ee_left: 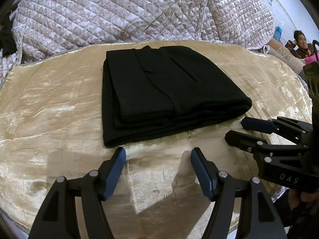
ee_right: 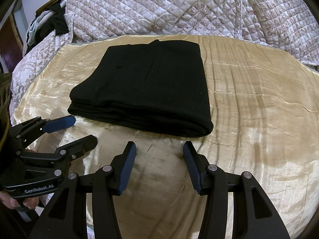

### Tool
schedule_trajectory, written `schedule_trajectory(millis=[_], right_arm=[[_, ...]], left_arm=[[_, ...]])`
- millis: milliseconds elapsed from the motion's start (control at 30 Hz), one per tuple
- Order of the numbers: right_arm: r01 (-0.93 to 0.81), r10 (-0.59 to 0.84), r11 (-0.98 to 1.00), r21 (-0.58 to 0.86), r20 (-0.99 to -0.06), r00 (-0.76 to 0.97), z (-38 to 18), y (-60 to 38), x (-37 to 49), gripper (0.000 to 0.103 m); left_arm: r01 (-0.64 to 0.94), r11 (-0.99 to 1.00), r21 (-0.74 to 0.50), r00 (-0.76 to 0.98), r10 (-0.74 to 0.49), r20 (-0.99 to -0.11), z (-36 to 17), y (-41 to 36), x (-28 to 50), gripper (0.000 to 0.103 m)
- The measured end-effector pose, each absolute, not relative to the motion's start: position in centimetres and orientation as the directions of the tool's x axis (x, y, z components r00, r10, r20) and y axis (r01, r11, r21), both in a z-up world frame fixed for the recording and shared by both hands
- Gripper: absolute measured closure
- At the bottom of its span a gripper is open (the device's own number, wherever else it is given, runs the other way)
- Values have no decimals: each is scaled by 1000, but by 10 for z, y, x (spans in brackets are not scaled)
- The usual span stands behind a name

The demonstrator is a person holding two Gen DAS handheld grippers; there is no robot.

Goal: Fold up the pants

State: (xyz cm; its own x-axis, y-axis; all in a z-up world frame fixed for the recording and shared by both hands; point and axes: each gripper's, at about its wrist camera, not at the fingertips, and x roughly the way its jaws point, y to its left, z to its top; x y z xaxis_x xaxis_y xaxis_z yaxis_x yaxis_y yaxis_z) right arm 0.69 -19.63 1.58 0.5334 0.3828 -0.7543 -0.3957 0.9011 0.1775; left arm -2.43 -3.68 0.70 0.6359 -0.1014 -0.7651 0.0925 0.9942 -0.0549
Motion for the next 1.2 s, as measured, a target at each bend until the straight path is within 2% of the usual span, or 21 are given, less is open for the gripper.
schedule_trajectory(millis=[867,1200], right_arm=[[-396,382,901,176,-754,534,15,-196,7,53],[-395,381,902,176,-754,535,16,-196,7,53]], left_arm=[[95,994,-49,635,-98,-767,7,-38,-23,32],[72,996,-49,631,-84,-771,6,-31,-23,22]])
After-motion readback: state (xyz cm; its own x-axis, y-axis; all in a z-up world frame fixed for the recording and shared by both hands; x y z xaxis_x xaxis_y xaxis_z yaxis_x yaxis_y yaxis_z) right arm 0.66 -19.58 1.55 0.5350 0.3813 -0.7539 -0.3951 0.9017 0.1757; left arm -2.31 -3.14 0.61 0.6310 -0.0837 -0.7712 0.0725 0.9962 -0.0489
